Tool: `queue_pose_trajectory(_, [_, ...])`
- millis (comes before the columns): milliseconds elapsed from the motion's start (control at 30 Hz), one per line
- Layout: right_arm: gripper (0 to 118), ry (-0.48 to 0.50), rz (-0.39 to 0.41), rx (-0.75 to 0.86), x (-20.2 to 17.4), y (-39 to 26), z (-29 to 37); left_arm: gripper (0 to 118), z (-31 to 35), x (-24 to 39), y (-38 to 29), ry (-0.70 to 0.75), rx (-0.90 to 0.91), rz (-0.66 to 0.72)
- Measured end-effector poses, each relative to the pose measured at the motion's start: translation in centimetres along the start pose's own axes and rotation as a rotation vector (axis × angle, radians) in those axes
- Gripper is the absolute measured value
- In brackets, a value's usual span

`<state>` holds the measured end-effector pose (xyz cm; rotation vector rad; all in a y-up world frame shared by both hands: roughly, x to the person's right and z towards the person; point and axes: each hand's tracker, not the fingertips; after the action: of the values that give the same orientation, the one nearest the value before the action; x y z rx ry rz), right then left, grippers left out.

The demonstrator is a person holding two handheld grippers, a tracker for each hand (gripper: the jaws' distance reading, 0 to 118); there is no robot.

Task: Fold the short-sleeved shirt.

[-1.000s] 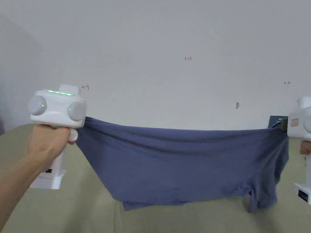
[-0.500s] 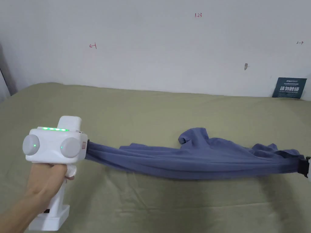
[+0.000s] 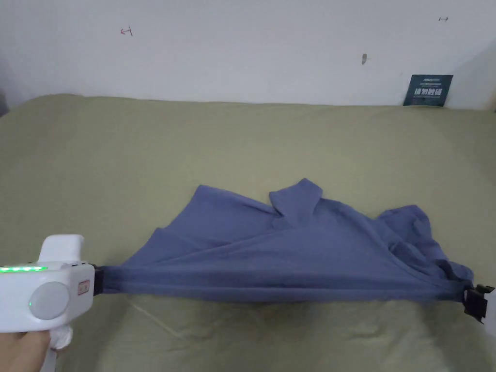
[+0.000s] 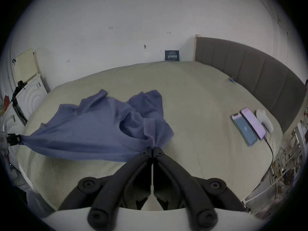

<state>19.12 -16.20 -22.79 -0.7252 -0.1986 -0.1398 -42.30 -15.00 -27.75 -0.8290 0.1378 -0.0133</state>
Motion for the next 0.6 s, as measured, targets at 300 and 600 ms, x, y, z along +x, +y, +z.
queue_pose_trajectory(300, [54, -0.014, -0.029, -0.08, 0.6, -1.8, -3.6, 16, -2.9, -0.2, -2.3, -0.031, -0.076, 0.034])
queue_pose_trajectory(600, [108, 0.044, 0.226, 0.005, -6.0, -1.0, -0.6, 114, -0.5, -0.4, -2.9, -0.063, -0.002, 0.022])
